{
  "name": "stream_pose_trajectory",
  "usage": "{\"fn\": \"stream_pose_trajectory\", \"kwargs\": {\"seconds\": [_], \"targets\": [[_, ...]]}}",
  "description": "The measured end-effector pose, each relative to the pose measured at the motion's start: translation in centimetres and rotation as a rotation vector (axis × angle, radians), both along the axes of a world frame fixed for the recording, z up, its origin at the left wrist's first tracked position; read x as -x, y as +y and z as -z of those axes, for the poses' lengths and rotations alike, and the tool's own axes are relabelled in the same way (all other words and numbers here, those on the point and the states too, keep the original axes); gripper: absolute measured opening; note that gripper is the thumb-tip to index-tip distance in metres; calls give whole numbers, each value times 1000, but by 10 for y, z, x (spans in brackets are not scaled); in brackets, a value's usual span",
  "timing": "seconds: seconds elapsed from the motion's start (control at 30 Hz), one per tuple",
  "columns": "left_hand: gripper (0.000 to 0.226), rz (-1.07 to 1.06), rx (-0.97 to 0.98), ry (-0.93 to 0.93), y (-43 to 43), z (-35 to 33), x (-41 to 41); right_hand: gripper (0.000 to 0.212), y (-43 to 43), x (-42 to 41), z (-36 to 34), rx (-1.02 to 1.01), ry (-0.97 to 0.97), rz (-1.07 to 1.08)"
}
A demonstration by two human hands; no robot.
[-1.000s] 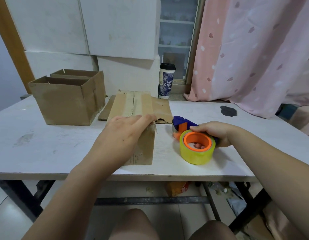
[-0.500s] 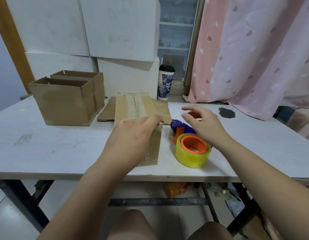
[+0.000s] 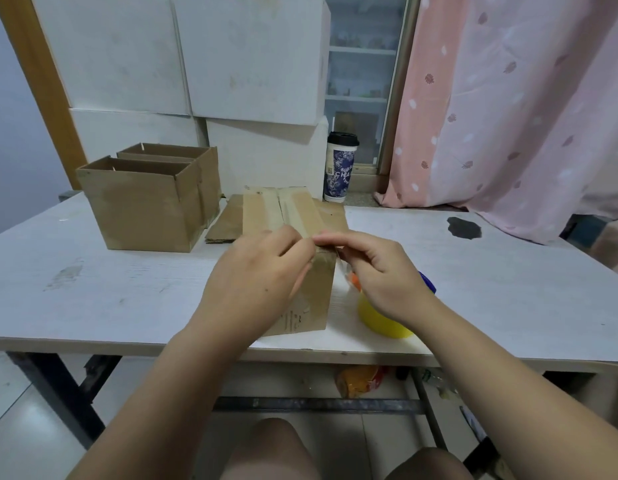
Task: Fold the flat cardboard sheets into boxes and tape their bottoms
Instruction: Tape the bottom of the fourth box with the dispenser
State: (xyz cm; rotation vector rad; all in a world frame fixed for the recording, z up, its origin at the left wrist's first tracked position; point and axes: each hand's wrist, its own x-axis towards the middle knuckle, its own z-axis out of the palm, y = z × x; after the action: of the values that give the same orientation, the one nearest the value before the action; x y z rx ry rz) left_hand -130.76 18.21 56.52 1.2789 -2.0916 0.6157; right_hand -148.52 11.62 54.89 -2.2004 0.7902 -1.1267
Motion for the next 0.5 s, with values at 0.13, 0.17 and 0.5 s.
{"fn": "stream_pose_trajectory", "kwargs": {"seconds": [0.13,0.17,0.5], "targets": [[45,2,-66,147,4,10,-16,57,-2,5,-5,129,180,35],[41,26,-95,319,7,13,-21,55,-2,6,-7,137,195,29],[47,145,-241,835,3,35,-58,32,-11,8,-17,121,219,9]]}}
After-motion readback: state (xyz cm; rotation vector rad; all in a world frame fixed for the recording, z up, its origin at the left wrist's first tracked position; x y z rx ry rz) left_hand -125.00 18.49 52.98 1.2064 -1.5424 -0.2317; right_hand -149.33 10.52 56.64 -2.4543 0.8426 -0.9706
